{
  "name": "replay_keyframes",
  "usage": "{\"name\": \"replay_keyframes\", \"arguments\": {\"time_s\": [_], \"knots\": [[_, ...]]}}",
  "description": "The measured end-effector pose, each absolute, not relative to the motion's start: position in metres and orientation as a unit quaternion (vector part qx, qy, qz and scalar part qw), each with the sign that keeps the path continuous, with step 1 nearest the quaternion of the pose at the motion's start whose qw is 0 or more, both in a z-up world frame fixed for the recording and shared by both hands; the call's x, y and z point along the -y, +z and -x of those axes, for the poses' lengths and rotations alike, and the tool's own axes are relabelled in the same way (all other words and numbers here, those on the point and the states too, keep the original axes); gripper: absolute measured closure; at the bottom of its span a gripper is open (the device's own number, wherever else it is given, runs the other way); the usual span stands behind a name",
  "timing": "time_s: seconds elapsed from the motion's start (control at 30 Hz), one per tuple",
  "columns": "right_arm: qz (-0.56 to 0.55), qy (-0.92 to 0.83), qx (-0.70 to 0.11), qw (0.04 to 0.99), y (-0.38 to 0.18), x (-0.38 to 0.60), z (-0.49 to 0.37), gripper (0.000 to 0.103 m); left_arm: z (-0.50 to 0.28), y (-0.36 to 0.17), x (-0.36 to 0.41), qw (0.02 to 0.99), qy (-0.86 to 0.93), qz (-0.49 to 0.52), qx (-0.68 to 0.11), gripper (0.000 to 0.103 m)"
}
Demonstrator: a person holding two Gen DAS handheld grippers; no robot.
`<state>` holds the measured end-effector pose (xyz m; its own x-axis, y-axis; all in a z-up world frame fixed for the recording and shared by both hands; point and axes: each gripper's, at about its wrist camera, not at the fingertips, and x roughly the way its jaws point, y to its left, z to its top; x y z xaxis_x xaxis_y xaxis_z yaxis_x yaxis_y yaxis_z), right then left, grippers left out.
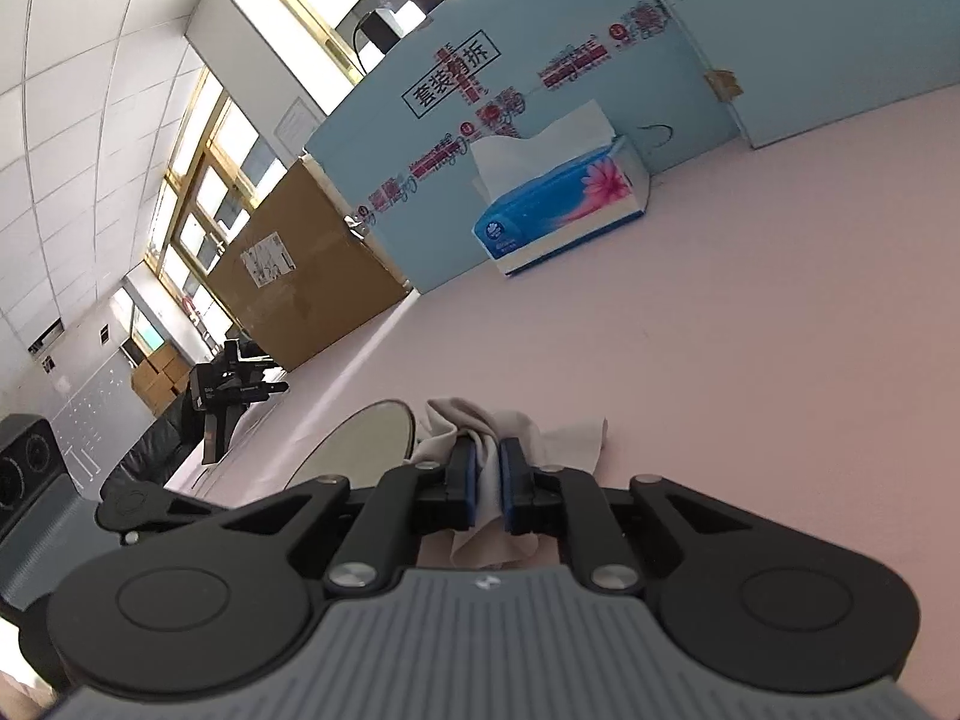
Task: Clean bowl
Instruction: 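Wipe the cloth along the bowl's outer rim with the right gripper while the left holds it tilted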
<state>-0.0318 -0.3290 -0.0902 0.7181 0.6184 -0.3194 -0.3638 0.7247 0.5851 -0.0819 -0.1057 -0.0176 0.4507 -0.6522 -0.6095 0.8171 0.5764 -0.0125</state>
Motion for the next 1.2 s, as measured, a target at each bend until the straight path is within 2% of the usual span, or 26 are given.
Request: {"name": "replay_keyframes", "arguments": {"time_s": [0.37,0.8,1.2], "knots": [[-0.256,0.301,-0.263,0.880,-0.092,0.332,0.016,0.092,0.081,-0.017,0.105,0.838,-0.439,-0.143,-0.291,0.091],[-0.257,0.298,-0.259,0.882,-0.092,0.338,0.050,0.092,0.085,-0.013,0.103,0.841,-0.427,-0.157,-0.291,0.087],[-0.262,0.309,-0.260,0.877,-0.094,0.335,0.076,0.092,0.081,-0.015,0.122,0.842,-0.417,-0.178,-0.292,0.086]]}}
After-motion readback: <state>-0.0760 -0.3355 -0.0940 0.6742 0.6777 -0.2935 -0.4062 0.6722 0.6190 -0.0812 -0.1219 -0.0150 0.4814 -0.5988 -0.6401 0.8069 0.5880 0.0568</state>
